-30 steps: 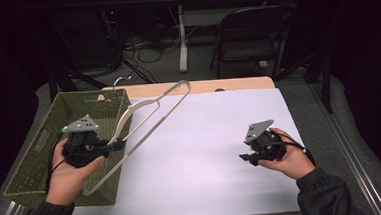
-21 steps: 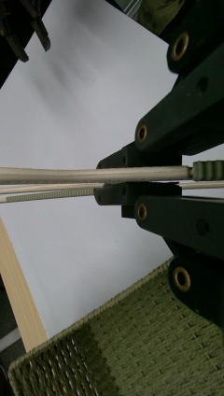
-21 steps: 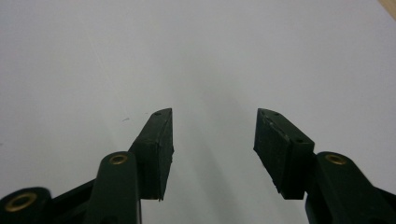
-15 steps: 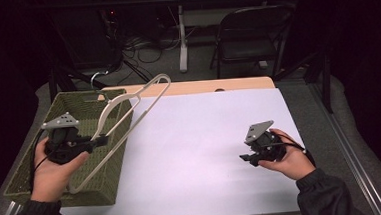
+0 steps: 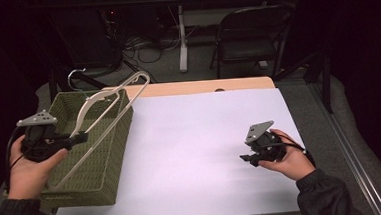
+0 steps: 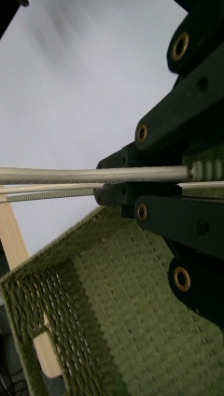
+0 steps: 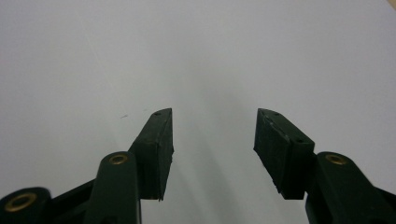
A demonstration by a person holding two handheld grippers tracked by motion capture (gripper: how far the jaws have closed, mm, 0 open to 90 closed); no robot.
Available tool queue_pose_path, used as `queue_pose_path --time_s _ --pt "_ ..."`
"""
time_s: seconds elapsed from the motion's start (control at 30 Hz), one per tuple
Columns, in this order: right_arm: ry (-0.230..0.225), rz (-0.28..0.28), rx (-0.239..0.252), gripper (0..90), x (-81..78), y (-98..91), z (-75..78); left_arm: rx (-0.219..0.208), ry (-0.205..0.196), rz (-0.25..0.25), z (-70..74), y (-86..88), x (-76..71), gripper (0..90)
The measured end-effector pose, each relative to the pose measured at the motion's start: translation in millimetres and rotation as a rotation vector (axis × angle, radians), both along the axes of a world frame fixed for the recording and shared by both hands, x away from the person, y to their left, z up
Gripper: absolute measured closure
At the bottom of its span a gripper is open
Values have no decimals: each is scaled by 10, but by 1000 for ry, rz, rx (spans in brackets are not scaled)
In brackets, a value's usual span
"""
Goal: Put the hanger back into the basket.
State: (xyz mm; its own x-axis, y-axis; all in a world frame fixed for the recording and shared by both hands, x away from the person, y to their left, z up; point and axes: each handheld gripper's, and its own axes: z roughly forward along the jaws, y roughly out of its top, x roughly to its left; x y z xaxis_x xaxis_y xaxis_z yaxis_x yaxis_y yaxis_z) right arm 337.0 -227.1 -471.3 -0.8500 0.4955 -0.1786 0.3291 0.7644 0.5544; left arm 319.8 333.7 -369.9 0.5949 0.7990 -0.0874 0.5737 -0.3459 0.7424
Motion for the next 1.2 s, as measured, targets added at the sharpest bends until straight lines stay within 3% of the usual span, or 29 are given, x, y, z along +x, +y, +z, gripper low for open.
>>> queue_pose_path --time_s 0.23,0.63,0.77,0.83,1.07,1.2 --pt "1 -2 -1 468 6 11 -13 64 -4 -31 -2 274 42 871" --pt "5 -4 -9 466 9 10 -25 50 -6 -36 -148 698 145 871" --pt "2 -6 5 466 15 17 -43 50 -3 -34 -210 767 159 871" --pt "6 -3 -11 466 15 21 -29 54 0 -34 -268 809 164 871" --pt "12 1 -10 466 17 30 -59 91 -2 -40 -328 901 197 871" --pt "8 -3 0 466 14 38 -69 87 -3 -44 -344 973 220 871"
